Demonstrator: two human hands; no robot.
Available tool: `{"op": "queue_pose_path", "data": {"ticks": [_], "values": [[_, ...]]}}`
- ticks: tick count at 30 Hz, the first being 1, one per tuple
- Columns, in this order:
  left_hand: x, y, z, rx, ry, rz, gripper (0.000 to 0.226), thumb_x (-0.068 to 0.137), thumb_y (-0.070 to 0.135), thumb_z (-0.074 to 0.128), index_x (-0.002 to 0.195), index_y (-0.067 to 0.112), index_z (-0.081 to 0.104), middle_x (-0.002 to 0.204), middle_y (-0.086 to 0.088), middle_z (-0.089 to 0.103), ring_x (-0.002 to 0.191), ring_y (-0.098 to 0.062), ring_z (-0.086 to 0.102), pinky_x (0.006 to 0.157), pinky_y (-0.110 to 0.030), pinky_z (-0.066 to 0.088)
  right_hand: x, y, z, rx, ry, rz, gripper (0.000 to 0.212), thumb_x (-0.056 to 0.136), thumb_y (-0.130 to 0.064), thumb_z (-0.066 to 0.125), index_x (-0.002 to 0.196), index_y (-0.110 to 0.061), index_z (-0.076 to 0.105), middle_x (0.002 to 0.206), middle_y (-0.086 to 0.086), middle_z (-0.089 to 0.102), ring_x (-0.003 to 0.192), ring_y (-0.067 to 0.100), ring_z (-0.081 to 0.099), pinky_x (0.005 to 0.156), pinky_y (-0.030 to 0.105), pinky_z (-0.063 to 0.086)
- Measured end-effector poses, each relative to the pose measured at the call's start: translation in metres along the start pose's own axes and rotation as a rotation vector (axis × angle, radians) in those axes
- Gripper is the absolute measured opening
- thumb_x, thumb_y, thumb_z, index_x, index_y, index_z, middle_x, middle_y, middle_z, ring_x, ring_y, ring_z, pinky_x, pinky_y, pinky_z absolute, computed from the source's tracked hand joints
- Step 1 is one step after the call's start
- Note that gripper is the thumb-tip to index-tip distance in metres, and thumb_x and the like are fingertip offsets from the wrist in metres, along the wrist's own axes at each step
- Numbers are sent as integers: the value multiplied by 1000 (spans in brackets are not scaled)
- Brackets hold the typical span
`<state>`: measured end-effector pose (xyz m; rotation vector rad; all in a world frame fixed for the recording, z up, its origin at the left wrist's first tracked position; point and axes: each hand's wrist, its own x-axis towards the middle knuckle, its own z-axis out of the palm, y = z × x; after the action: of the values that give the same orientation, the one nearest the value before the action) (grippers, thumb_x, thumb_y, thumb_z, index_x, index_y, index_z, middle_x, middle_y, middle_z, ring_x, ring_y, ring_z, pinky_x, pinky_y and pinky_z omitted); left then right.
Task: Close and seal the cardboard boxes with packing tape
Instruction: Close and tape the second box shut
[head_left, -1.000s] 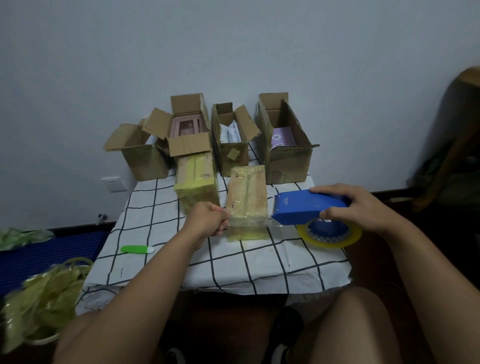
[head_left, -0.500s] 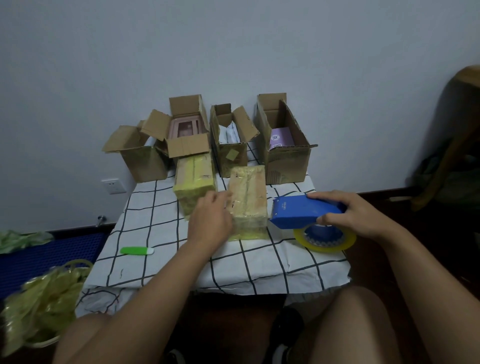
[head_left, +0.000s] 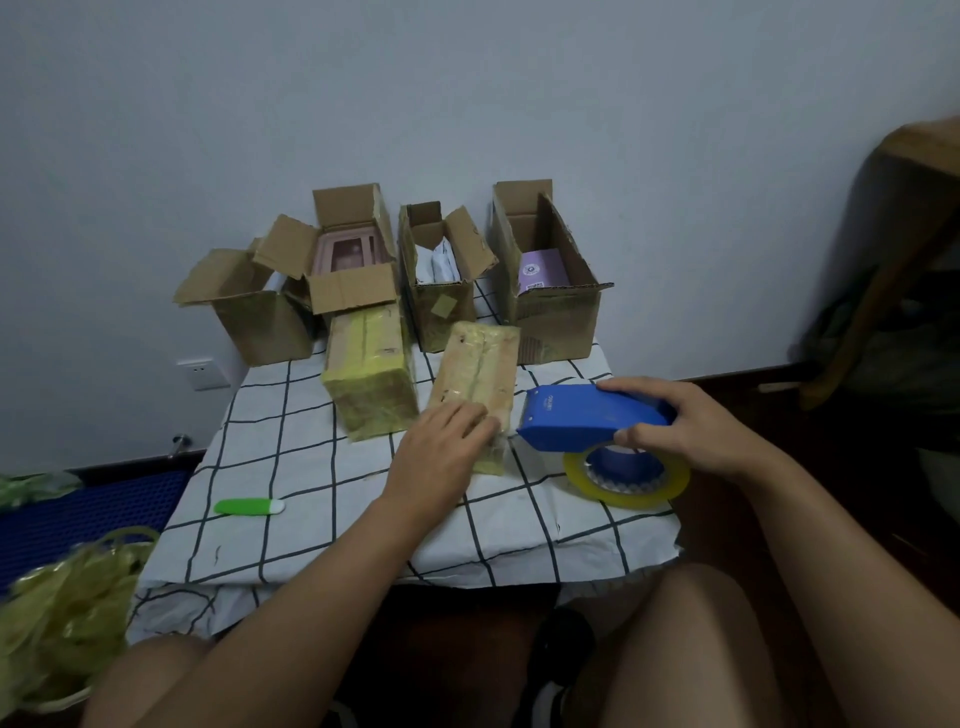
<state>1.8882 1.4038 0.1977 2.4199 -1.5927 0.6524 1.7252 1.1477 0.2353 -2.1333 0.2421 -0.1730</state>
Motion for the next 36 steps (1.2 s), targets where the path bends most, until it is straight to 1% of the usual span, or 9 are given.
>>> {"op": "queue_pose_path", "data": {"ticks": [4, 10, 14, 21, 24, 27, 30, 33, 36], "values": [[-6, -1, 6, -40, 12, -34, 45, 75, 4, 73, 118, 12, 65, 108, -7, 66, 97, -28, 61, 81, -38, 48, 2, -5, 8, 16, -18, -40, 48, 87, -18, 75, 128, -38, 60, 120, -24, 52, 100, -14, 55, 74, 4, 46], [-10, -3, 11, -22, 11, -2, 46, 80, 19, 47, 120, 8, 64, 121, -10, 61, 109, -30, 55, 95, -41, 43, 7, -9, 12, -13, -34, -37, 51, 83, -27, 79, 130, -37, 61, 120, -22, 56, 104, -2, 59, 82, 15, 49], [-12, -2, 11, -99, 18, -50, 51, 80, 24, 44, 125, 11, 63, 122, -6, 63, 106, -25, 57, 86, -38, 51, 8, -12, 4, -17, -52, -20, 51, 82, -29, 80, 130, -37, 62, 120, -22, 57, 104, 2, 60, 84, 16, 48], [-14, 0, 10, -168, -8, -151, 53, 74, 21, 52, 126, 20, 64, 124, 2, 64, 107, -22, 59, 83, -33, 52, 37, -43, -1, -258, -205, 23, 46, 81, -35, 77, 126, -37, 65, 118, -12, 59, 99, 8, 59, 89, 24, 48], [-12, -1, 8, -215, -42, -193, 56, 72, 18, 54, 127, 20, 64, 126, 1, 64, 108, -24, 59, 86, -35, 52, 53, -51, 11, -597, -401, 33, 48, 78, -44, 73, 125, -38, 63, 118, -10, 59, 98, 11, 56, 87, 29, 50], [-12, 1, 2, -273, -84, -216, 57, 75, 27, 48, 130, 22, 62, 130, 2, 62, 113, -23, 56, 92, -36, 49, 53, -55, 5, -561, -276, 31, 49, 79, -43, 73, 126, -36, 65, 118, -12, 60, 102, 11, 55, 84, 25, 45], [-5, 4, -2, -373, -114, -296, 52, 83, 41, 40, 125, 25, 65, 127, 6, 63, 115, -18, 54, 93, -35, 46, 43, -66, -18, -489, -107, 37, 46, 79, -40, 74, 124, -36, 66, 113, -10, 62, 92, 9, 59, 77, 23, 45], [6, 8, 3, -466, -37, -437, 42, 93, 48, 43, 101, 21, 75, 99, 6, 67, 96, -18, 57, 79, -32, 44, 33, -68, -27, -375, 57, 56, 47, 79, -38, 74, 125, -36, 64, 114, -7, 62, 88, 4, 58, 71, 18, 45], [15, 16, 9, -485, 59, -575, 39, 94, 46, 55, 73, 18, 71, 75, 5, 57, 78, -19, 54, 67, -33, 38, 29, -62, -12, -181, 259, 84, 52, 77, -40, 76, 128, -34, 64, 118, -6, 63, 97, 12, 61, 82, 27, 51]]}}
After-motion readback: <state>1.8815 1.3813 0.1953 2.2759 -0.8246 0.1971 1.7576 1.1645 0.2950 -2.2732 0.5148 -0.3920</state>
